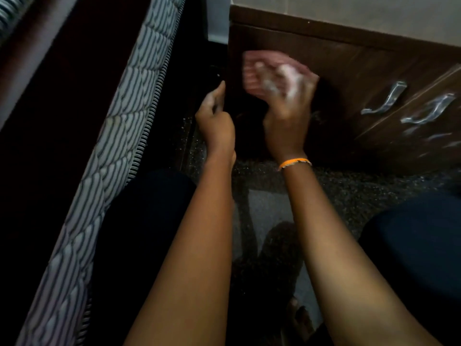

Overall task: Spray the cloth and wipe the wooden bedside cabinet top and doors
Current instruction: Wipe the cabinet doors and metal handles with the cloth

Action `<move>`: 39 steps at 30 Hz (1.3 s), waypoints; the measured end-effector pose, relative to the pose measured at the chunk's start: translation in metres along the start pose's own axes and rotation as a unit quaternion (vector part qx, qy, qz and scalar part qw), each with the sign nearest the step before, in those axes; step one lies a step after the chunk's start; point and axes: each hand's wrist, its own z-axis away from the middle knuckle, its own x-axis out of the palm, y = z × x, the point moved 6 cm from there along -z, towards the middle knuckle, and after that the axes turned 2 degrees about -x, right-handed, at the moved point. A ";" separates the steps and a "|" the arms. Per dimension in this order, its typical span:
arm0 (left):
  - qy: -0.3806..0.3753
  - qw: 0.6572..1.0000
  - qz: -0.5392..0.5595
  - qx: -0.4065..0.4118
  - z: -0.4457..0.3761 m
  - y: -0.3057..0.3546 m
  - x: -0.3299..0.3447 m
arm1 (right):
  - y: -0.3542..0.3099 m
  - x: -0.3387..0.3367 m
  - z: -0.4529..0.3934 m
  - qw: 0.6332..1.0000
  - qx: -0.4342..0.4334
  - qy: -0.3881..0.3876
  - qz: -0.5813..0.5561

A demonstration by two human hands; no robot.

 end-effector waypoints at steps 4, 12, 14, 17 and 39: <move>-0.007 0.999 -0.039 0.025 0.006 0.001 -0.002 | 0.090 -0.038 0.023 0.900 0.396 0.170 -0.064; -0.024 0.997 -0.066 0.043 0.003 -0.002 0.000 | 0.043 -0.020 0.002 0.902 0.331 0.138 -0.242; -0.017 0.997 -0.059 0.048 0.000 -0.001 0.001 | 0.009 -0.018 -0.020 0.954 0.196 0.099 -0.204; -0.025 0.996 -0.070 0.051 -0.010 -0.007 -0.001 | -0.040 0.003 -0.028 0.992 0.006 -0.045 -0.118; -0.293 0.890 -0.347 -0.048 -0.040 0.036 -0.017 | -0.014 0.051 0.041 0.976 -0.160 -0.138 0.051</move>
